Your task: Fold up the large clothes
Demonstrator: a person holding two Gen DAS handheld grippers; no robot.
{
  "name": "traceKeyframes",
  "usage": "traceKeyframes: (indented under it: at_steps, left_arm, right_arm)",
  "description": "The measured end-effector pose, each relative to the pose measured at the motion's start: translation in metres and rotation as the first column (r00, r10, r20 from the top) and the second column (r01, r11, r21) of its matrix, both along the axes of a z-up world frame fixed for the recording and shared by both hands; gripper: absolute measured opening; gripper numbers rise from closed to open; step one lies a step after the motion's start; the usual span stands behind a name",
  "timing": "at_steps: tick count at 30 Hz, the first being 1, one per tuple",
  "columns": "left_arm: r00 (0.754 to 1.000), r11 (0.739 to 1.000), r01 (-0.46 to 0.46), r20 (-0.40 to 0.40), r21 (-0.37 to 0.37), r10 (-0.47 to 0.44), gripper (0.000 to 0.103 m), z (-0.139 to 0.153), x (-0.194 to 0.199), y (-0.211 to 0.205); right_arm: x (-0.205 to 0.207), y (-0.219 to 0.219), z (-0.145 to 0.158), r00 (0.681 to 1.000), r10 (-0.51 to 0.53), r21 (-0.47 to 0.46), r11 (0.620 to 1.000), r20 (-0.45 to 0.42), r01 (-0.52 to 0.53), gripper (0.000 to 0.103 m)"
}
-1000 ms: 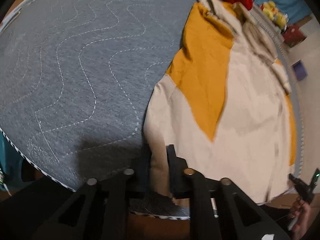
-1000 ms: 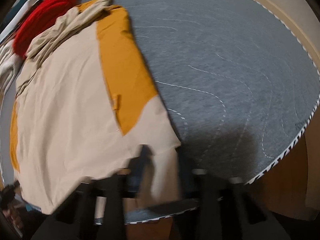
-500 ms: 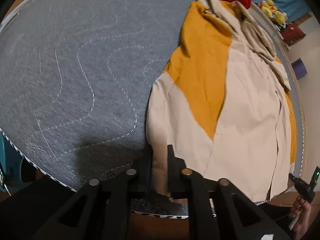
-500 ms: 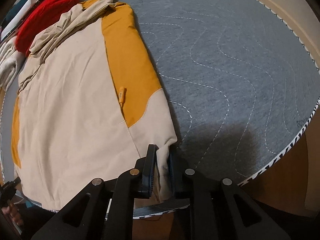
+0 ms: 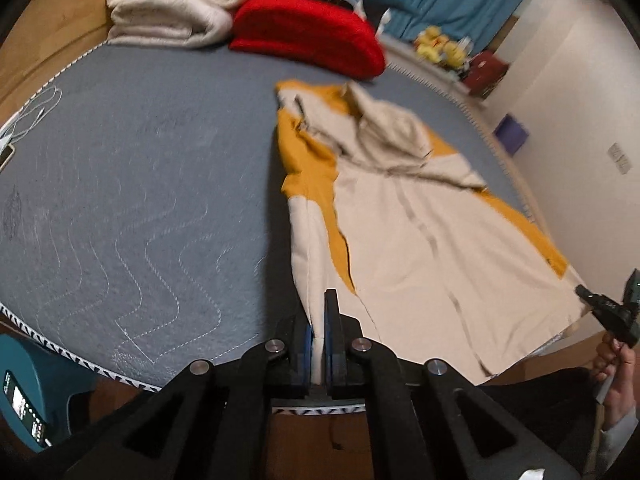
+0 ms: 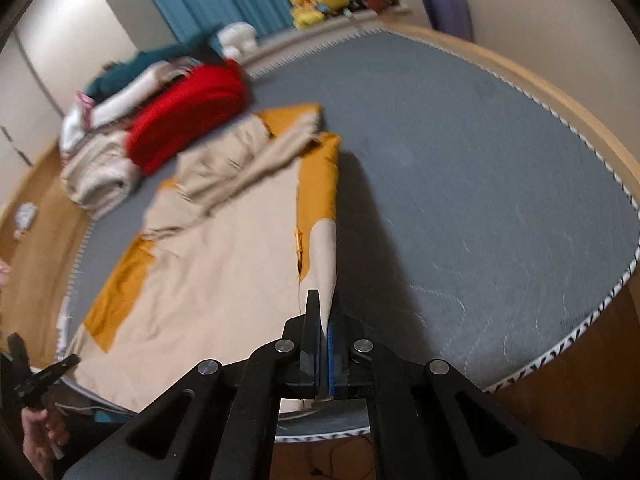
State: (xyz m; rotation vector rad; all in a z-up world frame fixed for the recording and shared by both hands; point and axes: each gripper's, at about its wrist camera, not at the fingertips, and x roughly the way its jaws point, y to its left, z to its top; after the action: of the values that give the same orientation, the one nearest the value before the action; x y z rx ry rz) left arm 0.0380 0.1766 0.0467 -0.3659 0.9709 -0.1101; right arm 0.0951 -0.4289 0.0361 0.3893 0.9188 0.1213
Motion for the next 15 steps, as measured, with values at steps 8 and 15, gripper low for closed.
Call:
traceKeyframes:
  at_steps: [8,15]
  left_arm:
    - [0.995,0.997,0.076,0.062,-0.025,-0.075,0.003,0.063,-0.064,0.015]
    - [0.996,0.994,0.059,0.070,-0.090,-0.053,0.003,0.118,-0.118,0.038]
  right_arm:
    - [-0.049,-0.014,0.058,0.996,0.035,0.033,0.999,0.081,-0.038,0.002]
    - [-0.141,-0.051,0.117,0.987,0.008,0.107,0.994,0.159,-0.025,0.002]
